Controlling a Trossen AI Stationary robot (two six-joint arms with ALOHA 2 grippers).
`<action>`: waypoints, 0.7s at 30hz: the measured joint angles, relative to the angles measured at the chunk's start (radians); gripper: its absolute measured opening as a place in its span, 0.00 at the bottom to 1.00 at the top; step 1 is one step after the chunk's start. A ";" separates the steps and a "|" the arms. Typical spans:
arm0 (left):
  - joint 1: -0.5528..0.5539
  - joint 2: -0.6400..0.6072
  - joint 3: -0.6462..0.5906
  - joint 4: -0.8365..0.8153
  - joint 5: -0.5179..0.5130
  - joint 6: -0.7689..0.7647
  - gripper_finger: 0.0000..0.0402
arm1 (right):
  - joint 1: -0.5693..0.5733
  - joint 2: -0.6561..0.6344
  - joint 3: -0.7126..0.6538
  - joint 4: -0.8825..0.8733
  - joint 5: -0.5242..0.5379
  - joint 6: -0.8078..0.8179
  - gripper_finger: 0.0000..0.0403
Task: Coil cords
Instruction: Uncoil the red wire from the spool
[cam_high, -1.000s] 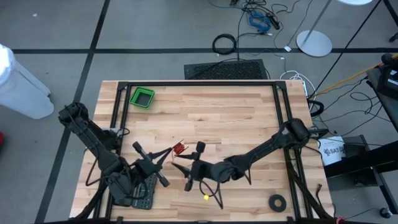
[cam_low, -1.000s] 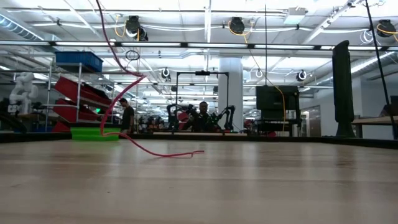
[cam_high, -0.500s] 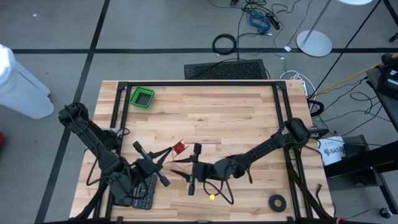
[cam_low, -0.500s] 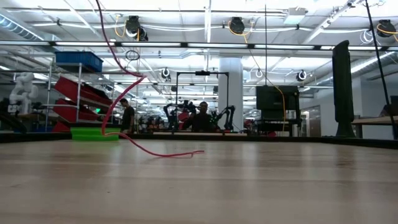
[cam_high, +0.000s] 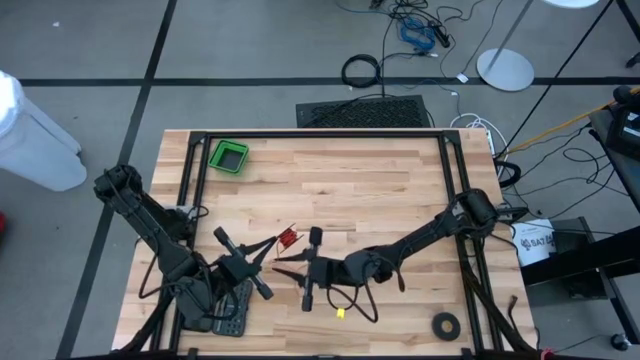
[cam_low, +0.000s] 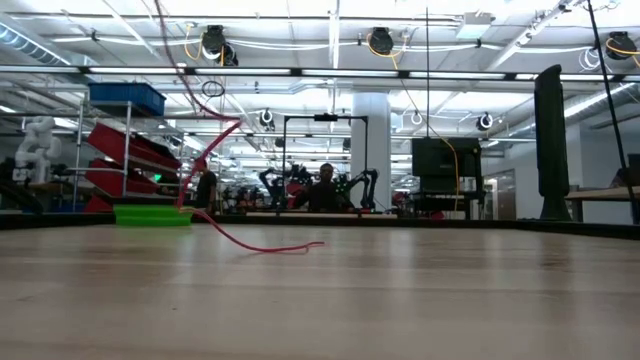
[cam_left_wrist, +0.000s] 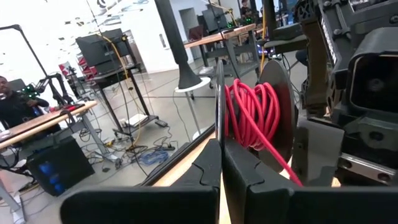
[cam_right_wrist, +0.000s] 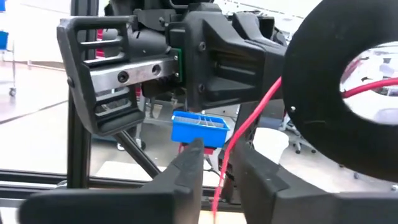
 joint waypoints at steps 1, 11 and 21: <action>0.000 0.000 0.000 0.000 0.000 0.000 0.01 | 0.000 0.000 0.000 0.000 -0.005 0.004 0.13; -0.001 0.000 0.001 -0.068 0.012 0.001 0.01 | 0.016 0.000 0.000 -0.009 0.025 0.018 0.00; -0.003 0.000 0.001 -0.147 0.073 -0.006 0.01 | 0.084 -0.024 0.000 -0.032 0.179 -0.068 0.00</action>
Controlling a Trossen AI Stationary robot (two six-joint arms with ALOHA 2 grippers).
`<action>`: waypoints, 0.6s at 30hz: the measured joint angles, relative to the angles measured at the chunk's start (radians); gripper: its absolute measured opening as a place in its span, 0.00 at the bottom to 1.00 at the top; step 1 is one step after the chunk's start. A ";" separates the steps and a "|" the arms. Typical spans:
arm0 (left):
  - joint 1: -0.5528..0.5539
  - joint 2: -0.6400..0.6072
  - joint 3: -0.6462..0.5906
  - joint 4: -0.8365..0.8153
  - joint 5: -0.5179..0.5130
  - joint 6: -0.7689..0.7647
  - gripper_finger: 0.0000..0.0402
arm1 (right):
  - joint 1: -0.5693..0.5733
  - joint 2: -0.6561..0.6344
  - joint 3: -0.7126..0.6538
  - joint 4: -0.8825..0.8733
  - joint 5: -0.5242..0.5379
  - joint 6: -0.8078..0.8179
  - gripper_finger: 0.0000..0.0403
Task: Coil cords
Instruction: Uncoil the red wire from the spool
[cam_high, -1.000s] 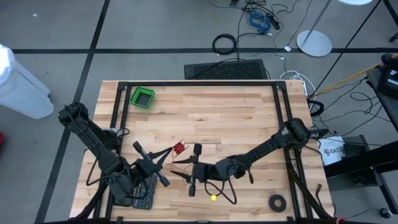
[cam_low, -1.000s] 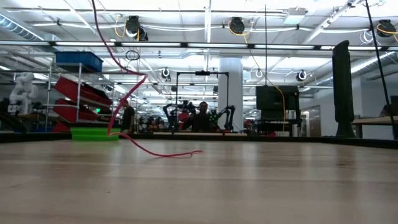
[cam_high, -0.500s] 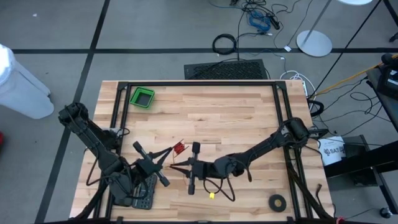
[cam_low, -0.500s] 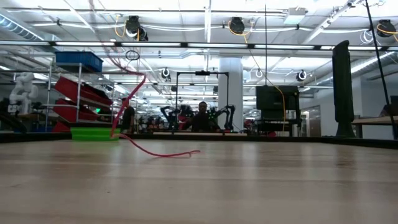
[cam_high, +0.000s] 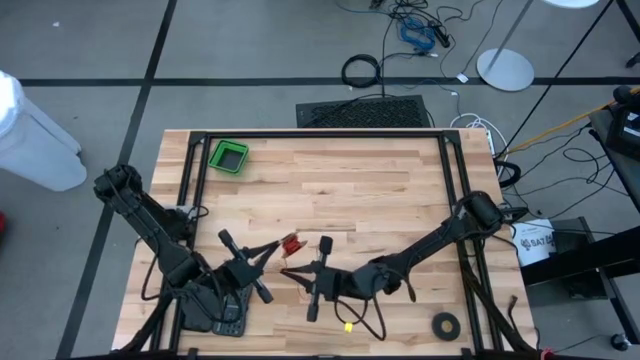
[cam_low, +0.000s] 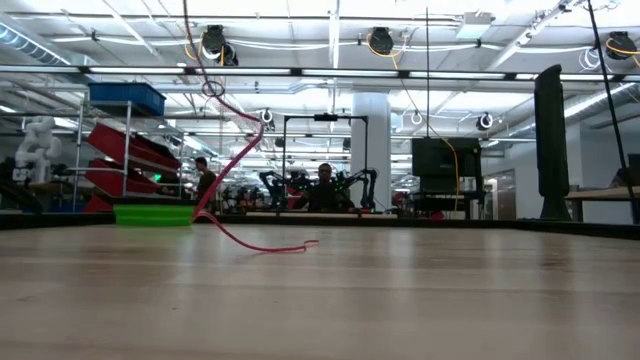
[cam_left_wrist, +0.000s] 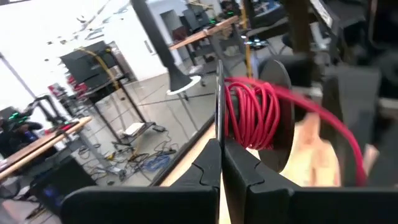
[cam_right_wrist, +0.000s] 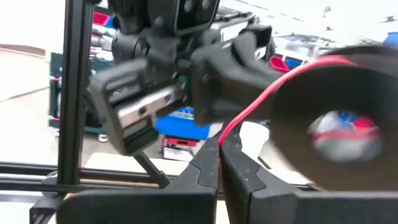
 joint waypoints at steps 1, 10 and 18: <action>0.000 0.000 0.000 -0.009 0.015 -0.001 0.01 | 0.011 -0.009 0.000 -0.008 0.024 -0.018 0.00; -0.018 0.000 0.000 -0.048 0.072 0.000 0.01 | 0.115 -0.089 0.000 -0.087 0.285 -0.210 0.00; -0.026 0.000 0.000 -0.044 0.072 0.006 0.01 | 0.145 -0.117 0.000 -0.262 0.515 -0.239 0.00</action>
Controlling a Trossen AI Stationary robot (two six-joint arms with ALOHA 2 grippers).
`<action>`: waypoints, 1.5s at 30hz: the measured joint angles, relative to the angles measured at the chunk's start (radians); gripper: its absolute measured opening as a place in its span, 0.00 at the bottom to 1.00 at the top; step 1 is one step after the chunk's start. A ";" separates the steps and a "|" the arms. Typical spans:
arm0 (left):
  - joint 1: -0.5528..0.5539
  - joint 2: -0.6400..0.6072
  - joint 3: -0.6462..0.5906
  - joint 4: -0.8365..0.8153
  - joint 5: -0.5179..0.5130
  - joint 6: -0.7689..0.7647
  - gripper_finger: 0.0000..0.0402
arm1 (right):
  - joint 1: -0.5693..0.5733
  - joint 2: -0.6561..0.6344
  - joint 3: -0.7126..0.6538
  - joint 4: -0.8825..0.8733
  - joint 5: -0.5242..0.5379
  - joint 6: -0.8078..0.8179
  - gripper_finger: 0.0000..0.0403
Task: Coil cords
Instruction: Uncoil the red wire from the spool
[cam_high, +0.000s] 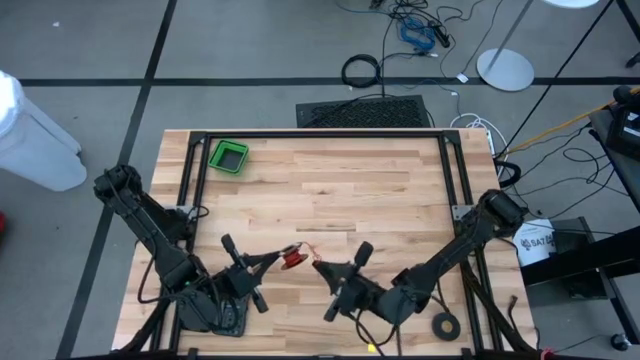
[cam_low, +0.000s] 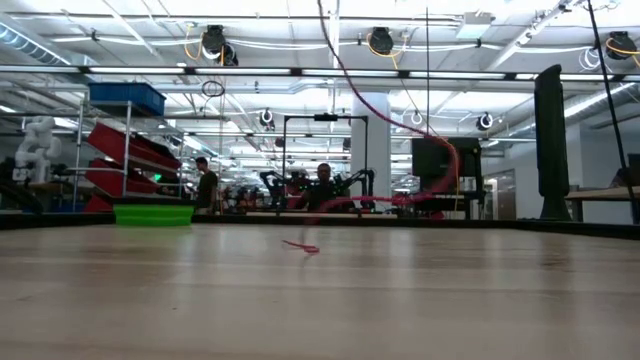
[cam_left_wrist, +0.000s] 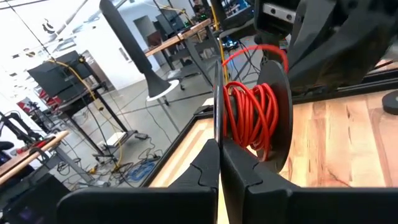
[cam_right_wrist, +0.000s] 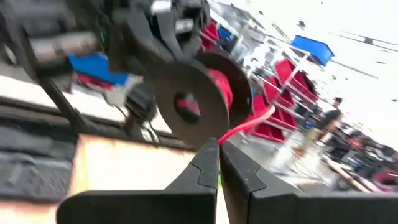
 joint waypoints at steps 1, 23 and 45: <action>0.000 0.000 0.000 0.001 0.000 0.000 0.01 | -0.005 0.000 0.000 -0.034 0.006 0.021 0.00; -0.004 -0.001 0.000 0.030 -0.165 -0.007 0.01 | -0.162 0.001 0.000 -0.633 -0.175 0.553 0.00; 0.008 -0.002 -0.001 0.032 -0.212 -0.034 0.01 | -0.138 0.002 0.000 -0.525 -0.328 0.415 0.06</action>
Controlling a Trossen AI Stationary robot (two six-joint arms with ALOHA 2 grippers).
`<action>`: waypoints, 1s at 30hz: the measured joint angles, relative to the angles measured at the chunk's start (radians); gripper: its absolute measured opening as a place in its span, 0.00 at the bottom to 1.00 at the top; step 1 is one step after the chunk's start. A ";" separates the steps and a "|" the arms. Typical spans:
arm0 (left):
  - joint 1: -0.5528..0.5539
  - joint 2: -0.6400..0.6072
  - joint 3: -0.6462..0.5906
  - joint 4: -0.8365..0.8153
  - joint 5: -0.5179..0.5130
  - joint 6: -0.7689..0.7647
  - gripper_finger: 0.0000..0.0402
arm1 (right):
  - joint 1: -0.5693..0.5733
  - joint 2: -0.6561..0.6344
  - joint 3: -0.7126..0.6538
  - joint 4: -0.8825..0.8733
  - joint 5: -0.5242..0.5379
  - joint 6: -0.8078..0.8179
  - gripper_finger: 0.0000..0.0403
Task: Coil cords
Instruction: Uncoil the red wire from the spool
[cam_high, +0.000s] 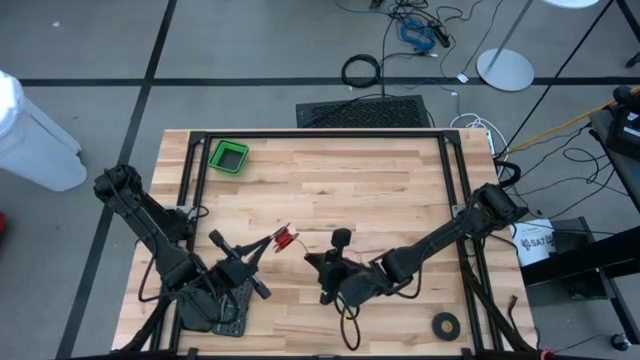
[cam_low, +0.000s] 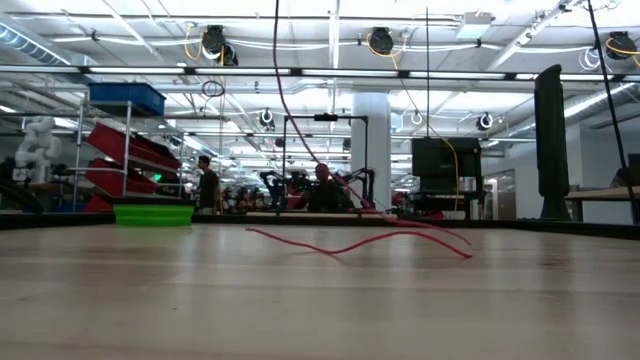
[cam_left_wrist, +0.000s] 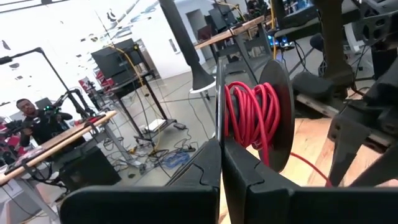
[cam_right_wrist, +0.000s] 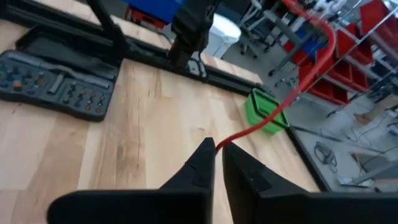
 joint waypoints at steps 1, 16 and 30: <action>0.000 0.000 0.000 0.000 0.000 0.000 0.01 | 0.003 0.000 0.000 0.008 0.002 -0.011 0.07; 0.001 0.000 0.000 0.003 -0.001 -0.001 0.01 | 0.017 0.000 0.000 -0.005 -0.106 0.021 0.29; 0.016 0.000 0.000 -0.004 -0.002 -0.026 0.01 | 0.001 0.000 0.000 0.059 -0.109 0.032 0.38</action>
